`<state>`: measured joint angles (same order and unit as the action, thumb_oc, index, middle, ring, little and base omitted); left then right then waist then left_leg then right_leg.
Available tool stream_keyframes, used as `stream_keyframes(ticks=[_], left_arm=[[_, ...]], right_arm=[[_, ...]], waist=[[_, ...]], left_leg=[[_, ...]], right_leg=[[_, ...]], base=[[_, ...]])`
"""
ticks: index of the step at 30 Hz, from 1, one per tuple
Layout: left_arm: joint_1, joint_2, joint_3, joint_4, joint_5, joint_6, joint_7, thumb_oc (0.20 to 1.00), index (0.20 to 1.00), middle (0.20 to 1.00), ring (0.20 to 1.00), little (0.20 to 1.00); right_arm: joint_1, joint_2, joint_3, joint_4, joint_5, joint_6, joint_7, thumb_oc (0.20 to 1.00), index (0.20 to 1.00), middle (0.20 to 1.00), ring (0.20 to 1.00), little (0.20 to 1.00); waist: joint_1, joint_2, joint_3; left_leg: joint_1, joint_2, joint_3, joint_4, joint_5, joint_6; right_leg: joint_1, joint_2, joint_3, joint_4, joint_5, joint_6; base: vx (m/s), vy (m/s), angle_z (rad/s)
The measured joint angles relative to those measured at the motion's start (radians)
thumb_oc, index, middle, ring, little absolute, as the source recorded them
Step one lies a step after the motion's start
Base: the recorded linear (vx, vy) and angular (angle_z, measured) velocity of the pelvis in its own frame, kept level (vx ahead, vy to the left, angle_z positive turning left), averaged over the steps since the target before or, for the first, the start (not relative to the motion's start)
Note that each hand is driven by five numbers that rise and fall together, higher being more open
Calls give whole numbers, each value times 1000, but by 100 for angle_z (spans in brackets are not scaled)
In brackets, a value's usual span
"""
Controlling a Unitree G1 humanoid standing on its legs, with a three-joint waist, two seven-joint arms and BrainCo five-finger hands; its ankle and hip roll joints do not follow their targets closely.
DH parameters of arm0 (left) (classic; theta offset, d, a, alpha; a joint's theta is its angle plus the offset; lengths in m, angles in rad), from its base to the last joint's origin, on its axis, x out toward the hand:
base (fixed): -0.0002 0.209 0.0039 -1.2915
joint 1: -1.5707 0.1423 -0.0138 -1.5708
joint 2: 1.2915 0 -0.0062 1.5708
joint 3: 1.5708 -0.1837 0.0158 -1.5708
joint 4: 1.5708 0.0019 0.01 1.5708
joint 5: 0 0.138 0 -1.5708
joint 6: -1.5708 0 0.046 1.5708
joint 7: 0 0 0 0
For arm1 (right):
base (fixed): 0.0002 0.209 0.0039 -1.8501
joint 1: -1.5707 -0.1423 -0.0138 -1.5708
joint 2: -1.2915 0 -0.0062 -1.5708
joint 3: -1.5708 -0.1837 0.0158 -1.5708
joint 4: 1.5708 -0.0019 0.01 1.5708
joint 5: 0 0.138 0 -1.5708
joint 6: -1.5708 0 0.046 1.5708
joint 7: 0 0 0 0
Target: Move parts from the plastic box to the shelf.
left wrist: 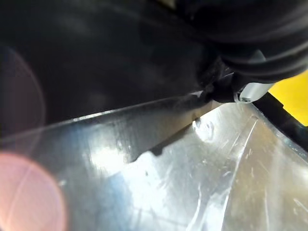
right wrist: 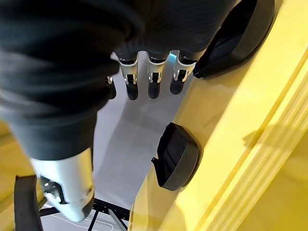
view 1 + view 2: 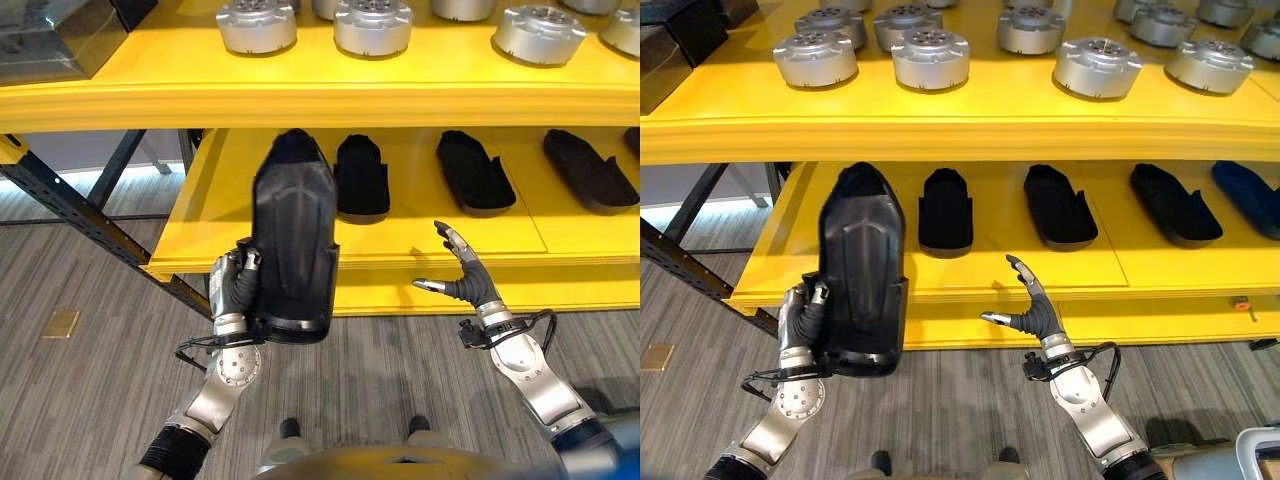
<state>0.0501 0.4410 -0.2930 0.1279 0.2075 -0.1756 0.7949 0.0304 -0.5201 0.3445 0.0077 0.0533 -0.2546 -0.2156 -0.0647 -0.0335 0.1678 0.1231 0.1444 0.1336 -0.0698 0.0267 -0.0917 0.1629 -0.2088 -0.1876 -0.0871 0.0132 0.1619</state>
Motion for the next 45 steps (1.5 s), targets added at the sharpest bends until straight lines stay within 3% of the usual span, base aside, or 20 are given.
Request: stream_keyframes(ticks=[7, 11, 13, 14, 15, 16, 17, 19, 21, 24, 26, 30, 37, 38, 39, 40, 41, 42, 43, 45], left_arm=[[-34, 0, 20, 62, 2, -2, 9, 200, 200, 200, 200, 200], [-39, 3, 21, 65, 19, -3, -16, 200, 200, 200, 200, 200], [-39, 4, 24, 64, 25, -3, -31, 200, 200, 200, 200, 200], [-31, 6, 42, 62, 32, -3, -32, 200, 200, 200, 200, 200], [-31, 7, 58, 62, 35, -2, -35, 200, 200, 200, 200, 200], [-39, 6, 79, 63, 37, 15, -44, 200, 200, 200, 200, 200], [-39, 1, 85, 63, 36, 20, -47, 200, 200, 200, 200, 200], [-44, 5, 85, 62, 30, 20, -47, 200, 200, 200, 200, 200], [-62, -12, 67, 67, 20, 21, -47, 200, 200, 200, 200, 200], [-61, -40, 17, 70, 20, 19, -56, 200, 200, 200, 200, 200], [-54, -40, 6, 69, 20, 16, -55, 200, 200, 200, 200, 200], [-71, -41, -21, 69, 20, 17, -52, 200, 200, 200, 200, 200], [-101, -45, -49, 68, 18, 18, -39, 200, 200, 200, 200, 200], [-103, -44, -48, 68, 19, 18, -33, 200, 200, 200, 200, 200], [-106, -41, -44, 69, 19, 18, -20, 200, 200, 200, 200, 200], [-108, -40, -34, 73, 21, 16, -5, 200, 200, 200, 200, 200], [-110, -38, -14, 81, 22, 17, 4, 200, 200, 200, 200, 200], [-109, -39, -9, 98, 21, 18, 15, 200, 200, 200, 200, 200], [-105, -31, -8, 118, 21, 19, 37, 200, 200, 200, 200, 200], [-121, -30, -3, 118, 22, 17, 43, 200, 200, 200, 200, 200]], right_arm=[[-3, 2, -2, -2, -8, 1, 39, 1000, 1000, 1000, 1000, 1000], [-1, 10, -10, -2, -13, 1, 38, 1000, 1000, 1000, 1000, 1000], [-7, 16, -12, 0, -19, -2, 43, 1000, 1000, 1000, 1000, 1000], [-30, 33, -9, 8, -19, -2, 53, 1000, 1000, 1000, 1000, 1000], [-50, 41, -5, 12, -19, -4, 57, 1000, 1000, 1000, 1000, 1000], [-63, 37, 3, 11, -21, -8, 59, 1000, 1000, 1000, 1000, 1000], [-58, 31, 4, 10, -23, -9, 60, 1000, 1000, 1000, 1000, 1000], [-55, 27, -4, 6, -38, -10, 60, 1000, 1000, 1000, 1000, 1000], [-51, 28, -25, 18, -48, -16, 56, 1000, 1000, 1000, 1000, 1000], [-4, 27, -32, 18, -67, -14, 42, 1000, 1000, 1000, 1000, 1000], [-10, 27, -34, 18, -85, -15, 41, 1000, 1000, 1000, 1000, 1000], [-52, 24, -25, 20, -111, -21, 31, 1000, 1000, 1000, 1000, 1000], [-108, -12, -6, 43, -138, -31, 11, 1000, 1000, 1000, 1000, 1000], [-115, -12, -5, 44, -138, -34, 11, 1000, 1000, 1000, 1000, 1000], [-116, -11, -5, 43, -137, -44, 13, 1000, 1000, 1000, 1000, 1000], [-118, -11, -3, 51, -138, -55, 16, 1000, 1000, 1000, 1000, 1000], [-114, -9, -3, 62, -137, -61, 21, 1000, 1000, 1000, 1000, 1000], [-106, -5, -2, 77, -137, -62, 24, 1000, 1000, 1000, 1000, 1000], [-101, 6, 6, 97, -138, -72, 33, 1000, 1000, 1000, 1000, 1000], [-105, -28, 12, 97, -137, -88, 40, 1000, 1000, 1000, 1000, 1000]], waist=[[-2, -10, -16], [10, -24, -17], [17, -34, -9], [32, -40, -1], [47, -39, 12], [40, -39, 37], [26, -43, 35], [3, -57, 33], [-26, -59, 40], [-51, -22, 51], [-28, 1, 50], [-30, 8, 50], [-27, 6, 50], [-28, 4, 50], [-24, -17, 42], [-23, -20, 46], [-29, -26, 51], [-21, -32, 49], [-19, -51, 37], [-44, 0, 22]], left_leg=[[22, -32, 32, -13, -5, -1], [13, -44, 79, 24, -28, 19], [23, -45, 147, 30, -41, 39], [9, -44, 191, 60, -58, 64], [3, -31, 227, 78, -81, 76], [10, -38, 245, 83, -94, 54], [12, -40, 243, 76, -90, 59], [7, -50, 230, 70, -79, 70], [-18, -84, 169, 60, -57, 88], [-40, -106, 51, 28, -17, 103], [-37, -91, 45, -16, 16, 84], [-44, -73, 51, -7, 18, 72], [-84, -71, 80, 121, 17, 68], [-100, -65, 78, 165, 16, 52], [-165, -50, 90, 298, 13, 30], [-215, -23, 94, 404, 29, 2], [-342, 27, 72, 659, 60, -26], [-423, 62, 44, 811, 169, -37], [-453, 88, 63, 786, 103, 3], [-392, 90, 87, 441, 93, 9]], right_leg=[[-17, -31, 35, 20, 12, 2], [-86, -51, 31, 112, 25, -12], [-133, -47, -43, 139, 105, -43], [-172, -45, -106, 143, 160, -84], [-189, -50, -148, 148, 187, -74], [-223, -48, -184, 193, 166, -19], [-221, -32, -190, 210, 136, 0], [-184, 35, -164, 198, 40, 6], [-166, 54, -65, 162, 10, 1], [-143, 100, 77, 147, -31, -59], [-115, 127, 64, 72, -8, -91], [-83, 144, 46, 8, 12, -111], [-54, 140, 33, 9, -27, -133], [-64, 140, 33, 35, -47, -147], [-84, 125, 33, 72, -67, -175], [-103, 145, 33, 128, -99, -195], [-123, 158, 40, 196, -144, -227], [-113, 175, 48, 214, -161, -253], [-86, 173, 56, 189, -156, -232], [-69, 210, 62, 173, -138, -233]], base=[[36, 299, -14], [-50, 243, -28], [-51, 192, -97], [27, 138, -119], [59, 83, -133], [131, 66, -76], [104, 41, -36], [160, 5, 17], [325, -145, 83], [232, -167, 115], [177, -202, 45], [153, -176, -2], [123, -156, 6], [152, -228, -2], [158, -196, -3], [228, -156, -2], [160, 40, -11], [177, 156, -30], [172, 213, -46], [278, 372, -37]])
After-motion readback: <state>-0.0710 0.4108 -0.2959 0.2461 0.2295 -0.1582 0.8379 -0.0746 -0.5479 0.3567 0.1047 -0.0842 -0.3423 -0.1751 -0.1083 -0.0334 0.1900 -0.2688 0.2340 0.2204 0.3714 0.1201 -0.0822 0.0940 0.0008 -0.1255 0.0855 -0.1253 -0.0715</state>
